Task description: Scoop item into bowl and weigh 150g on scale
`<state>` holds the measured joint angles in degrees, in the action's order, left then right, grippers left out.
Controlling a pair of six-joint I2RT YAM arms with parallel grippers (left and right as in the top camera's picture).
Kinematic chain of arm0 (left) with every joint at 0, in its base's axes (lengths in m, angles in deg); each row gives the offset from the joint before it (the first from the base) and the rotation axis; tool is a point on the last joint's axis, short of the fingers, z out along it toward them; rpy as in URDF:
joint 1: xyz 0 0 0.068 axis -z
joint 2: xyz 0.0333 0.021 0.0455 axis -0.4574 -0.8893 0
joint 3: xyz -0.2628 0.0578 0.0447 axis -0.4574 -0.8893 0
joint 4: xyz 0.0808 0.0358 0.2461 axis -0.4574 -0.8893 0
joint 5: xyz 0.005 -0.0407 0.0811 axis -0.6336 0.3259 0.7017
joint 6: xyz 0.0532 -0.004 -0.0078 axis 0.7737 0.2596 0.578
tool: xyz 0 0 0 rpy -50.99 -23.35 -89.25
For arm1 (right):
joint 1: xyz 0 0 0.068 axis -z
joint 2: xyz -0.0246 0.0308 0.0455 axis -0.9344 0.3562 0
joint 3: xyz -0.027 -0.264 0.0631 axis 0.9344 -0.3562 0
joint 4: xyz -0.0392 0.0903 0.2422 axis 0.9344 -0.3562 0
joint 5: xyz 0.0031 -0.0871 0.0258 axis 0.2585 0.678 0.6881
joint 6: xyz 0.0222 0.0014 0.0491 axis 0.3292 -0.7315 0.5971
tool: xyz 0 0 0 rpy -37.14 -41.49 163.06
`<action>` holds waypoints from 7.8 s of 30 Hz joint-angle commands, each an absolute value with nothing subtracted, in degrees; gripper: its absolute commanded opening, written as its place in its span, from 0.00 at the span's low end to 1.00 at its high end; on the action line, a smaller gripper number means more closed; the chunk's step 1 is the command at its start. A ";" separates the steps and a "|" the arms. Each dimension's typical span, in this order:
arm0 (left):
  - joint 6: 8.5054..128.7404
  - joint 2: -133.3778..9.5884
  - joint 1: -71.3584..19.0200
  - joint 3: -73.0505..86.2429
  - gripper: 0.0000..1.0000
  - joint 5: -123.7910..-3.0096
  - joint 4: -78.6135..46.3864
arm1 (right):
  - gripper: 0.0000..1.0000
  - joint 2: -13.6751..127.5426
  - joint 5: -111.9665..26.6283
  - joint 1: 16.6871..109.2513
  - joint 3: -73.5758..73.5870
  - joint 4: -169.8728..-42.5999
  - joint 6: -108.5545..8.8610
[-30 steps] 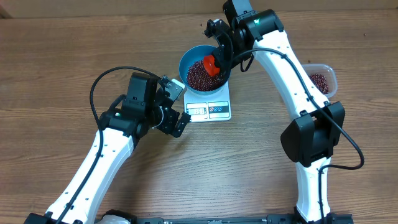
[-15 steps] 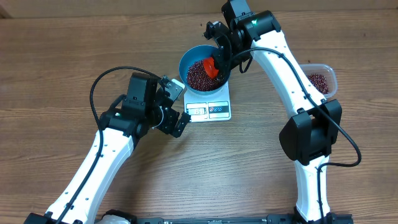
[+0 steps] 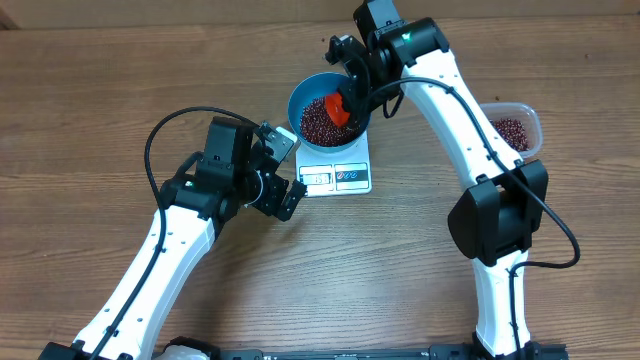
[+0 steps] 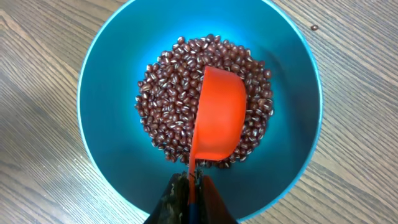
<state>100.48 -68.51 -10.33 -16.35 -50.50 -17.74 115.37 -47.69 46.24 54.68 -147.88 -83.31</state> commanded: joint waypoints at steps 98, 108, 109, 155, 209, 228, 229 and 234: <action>99.91 -68.90 -10.31 -16.46 1.00 -50.59 -17.70 | 0.04 99.96 -75.84 73.91 59.38 -157.31 -80.27; 99.91 -68.90 -10.31 -16.44 1.00 -50.59 -17.70 | 0.04 99.63 -75.99 84.18 59.38 -160.69 -81.17; 99.91 -68.90 -10.31 -16.46 1.00 -50.59 -17.70 | 0.04 99.63 -75.16 84.97 59.38 -161.06 -81.17; 99.91 -68.90 -10.31 -16.46 1.00 -50.59 -17.70 | 0.04 101.16 -10.20 71.35 46.48 -161.35 -69.45; 99.91 -68.90 -10.31 -16.44 0.99 -50.59 -17.70 | 0.04 98.36 -53.13 84.31 52.95 -162.09 -25.08; 99.91 -68.90 -10.31 -16.46 1.00 -50.61 -17.70 | 0.05 98.52 -52.38 83.29 31.38 -142.09 -14.18; 99.91 -68.90 -10.31 -16.46 0.99 -50.61 -17.70 | 0.08 98.52 -52.14 83.04 30.86 -141.70 -13.98; 99.91 -68.90 -10.31 -16.46 1.00 -50.59 -17.70 | 0.28 98.56 -51.86 82.91 28.06 -143.95 -14.00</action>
